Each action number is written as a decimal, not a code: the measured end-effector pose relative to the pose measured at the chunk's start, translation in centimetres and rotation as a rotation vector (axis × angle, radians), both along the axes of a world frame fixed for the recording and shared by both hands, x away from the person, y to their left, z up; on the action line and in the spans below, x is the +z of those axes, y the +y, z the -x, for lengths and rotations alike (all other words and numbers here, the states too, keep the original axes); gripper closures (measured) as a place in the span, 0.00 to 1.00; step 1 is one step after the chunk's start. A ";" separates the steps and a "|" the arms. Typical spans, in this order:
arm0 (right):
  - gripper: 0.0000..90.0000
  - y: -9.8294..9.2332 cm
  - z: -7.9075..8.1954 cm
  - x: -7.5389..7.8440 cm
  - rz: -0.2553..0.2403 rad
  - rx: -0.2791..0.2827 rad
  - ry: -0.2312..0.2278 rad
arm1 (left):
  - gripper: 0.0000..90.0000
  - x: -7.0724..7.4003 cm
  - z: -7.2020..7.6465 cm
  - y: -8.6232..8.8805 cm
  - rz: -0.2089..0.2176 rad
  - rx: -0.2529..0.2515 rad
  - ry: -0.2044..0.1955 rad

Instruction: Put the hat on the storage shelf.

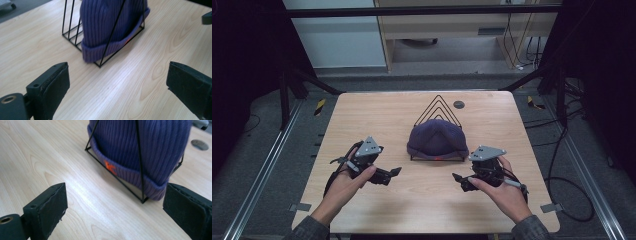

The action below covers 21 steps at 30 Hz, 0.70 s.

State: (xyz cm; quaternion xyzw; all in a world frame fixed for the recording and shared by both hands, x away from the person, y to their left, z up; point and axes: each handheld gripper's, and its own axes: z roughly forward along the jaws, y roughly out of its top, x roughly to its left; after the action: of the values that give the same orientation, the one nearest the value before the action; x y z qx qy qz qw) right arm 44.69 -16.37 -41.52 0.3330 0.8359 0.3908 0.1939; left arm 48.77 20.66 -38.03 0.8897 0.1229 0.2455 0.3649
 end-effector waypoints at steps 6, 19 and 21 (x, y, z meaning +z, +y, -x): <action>0.09 0.4 0.2 -1.7 0.015 0.011 0.045 | 0.05 -1.8 0.0 1.6 -0.033 0.005 0.009; 0.11 2.1 -0.2 -5.8 0.035 0.035 0.149 | 0.05 -7.1 -1.3 5.8 -0.162 -0.008 0.043; 0.11 2.2 -0.3 -6.2 0.041 0.033 0.165 | 0.05 -7.5 -1.5 6.2 -0.168 -0.006 0.047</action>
State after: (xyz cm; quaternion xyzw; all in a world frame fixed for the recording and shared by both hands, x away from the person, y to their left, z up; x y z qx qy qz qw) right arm 44.98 -14.15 -47.75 0.3461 0.8624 0.3480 0.1244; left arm 50.25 26.87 -45.53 0.9231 0.1077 0.2327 0.2866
